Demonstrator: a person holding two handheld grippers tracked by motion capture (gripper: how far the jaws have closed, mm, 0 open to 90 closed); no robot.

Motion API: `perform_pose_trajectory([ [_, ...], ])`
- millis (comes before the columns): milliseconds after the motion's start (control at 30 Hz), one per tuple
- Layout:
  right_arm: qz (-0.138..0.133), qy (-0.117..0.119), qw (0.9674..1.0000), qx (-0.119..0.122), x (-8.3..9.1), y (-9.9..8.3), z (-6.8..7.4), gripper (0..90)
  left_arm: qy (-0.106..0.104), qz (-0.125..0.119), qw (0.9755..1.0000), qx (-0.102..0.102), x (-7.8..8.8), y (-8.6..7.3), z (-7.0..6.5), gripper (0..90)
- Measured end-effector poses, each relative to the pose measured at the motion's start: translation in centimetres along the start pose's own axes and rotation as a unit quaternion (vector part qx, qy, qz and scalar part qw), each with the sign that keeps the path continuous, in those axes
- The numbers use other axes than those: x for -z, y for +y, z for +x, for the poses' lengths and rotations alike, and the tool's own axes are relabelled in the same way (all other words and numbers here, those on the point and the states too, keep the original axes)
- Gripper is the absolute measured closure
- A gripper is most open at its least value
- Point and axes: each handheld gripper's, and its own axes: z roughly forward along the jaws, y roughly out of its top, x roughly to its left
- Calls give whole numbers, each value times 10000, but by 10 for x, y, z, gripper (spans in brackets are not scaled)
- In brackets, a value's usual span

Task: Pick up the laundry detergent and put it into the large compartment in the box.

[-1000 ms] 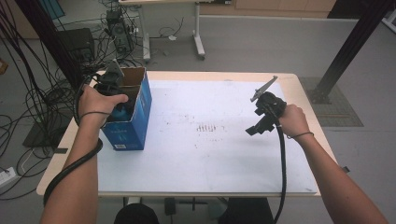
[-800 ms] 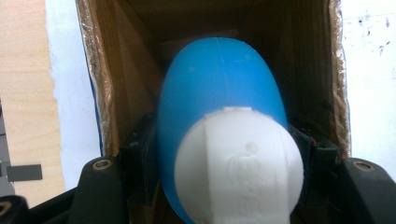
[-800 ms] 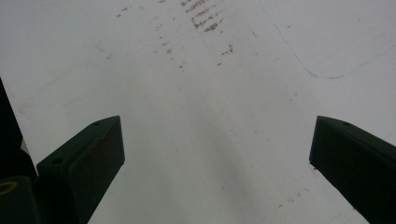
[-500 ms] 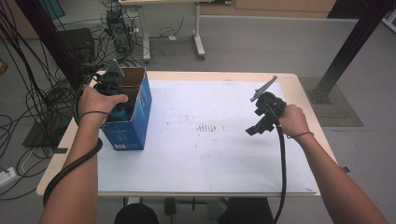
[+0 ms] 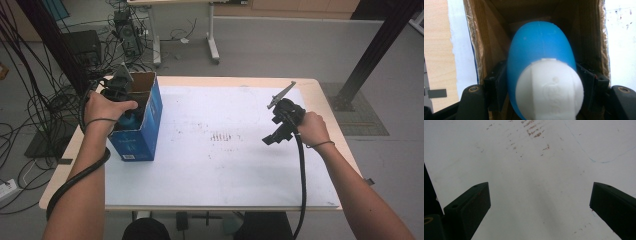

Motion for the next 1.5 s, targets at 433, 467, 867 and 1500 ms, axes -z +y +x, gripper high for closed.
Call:
perform_pose_trajectory([
  [433, 8, -3, 10000, 2, 0, 0, 1, 31, 300, -190, 9993, -81, 22, 1, -6, 335],
  [467, 5, -1, 10000, 0, 0, 0, 1, 31, 316, -197, 9993, -93, 26, 1, -6, 335],
  [867, -6, -30, 10000, 16, 3, 0, 4, 31, 301, -372, 9987, -167, 49, 0, -13, 303],
  [1500, -30, -25, 10000, 51, 3, 3, 6, 31, 264, -528, 9980, -239, 88, -3, -27, 129],
])
